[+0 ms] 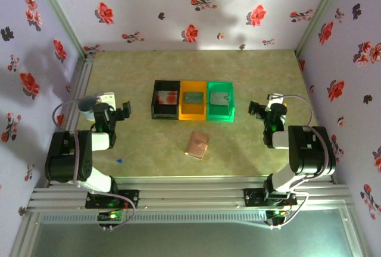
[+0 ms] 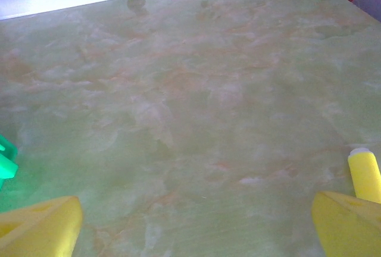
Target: Take the credit cards out of the card holder
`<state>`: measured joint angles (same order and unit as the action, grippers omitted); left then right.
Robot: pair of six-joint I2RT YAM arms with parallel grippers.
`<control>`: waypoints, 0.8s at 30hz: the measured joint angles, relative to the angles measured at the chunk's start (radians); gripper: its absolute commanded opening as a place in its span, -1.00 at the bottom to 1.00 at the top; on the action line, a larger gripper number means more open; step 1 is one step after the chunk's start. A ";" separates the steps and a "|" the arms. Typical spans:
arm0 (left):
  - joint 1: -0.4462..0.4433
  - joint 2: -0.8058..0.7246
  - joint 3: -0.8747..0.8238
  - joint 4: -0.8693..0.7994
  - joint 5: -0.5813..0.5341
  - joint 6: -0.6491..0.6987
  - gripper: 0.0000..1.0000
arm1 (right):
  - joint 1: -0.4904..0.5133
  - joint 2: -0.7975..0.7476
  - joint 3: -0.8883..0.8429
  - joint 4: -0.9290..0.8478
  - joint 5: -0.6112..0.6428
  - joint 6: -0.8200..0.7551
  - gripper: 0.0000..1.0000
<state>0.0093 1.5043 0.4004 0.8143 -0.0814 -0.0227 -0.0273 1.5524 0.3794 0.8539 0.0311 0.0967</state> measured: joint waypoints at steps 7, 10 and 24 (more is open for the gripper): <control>0.000 -0.233 0.079 -0.248 -0.002 -0.043 0.99 | -0.001 -0.239 0.079 -0.225 0.002 0.023 0.99; 0.000 -0.350 0.178 -0.423 -0.010 -0.164 1.00 | 0.014 -0.343 0.111 -0.293 -0.024 0.057 0.99; -0.042 -0.518 0.406 -0.926 0.299 -0.589 1.00 | 0.241 -0.604 0.365 -0.802 -0.113 0.484 0.99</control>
<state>-0.0322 0.9859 0.8062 -0.1120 0.2180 -0.6113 0.2142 0.9482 0.7448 0.0517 -0.0822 0.5808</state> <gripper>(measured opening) 0.997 0.993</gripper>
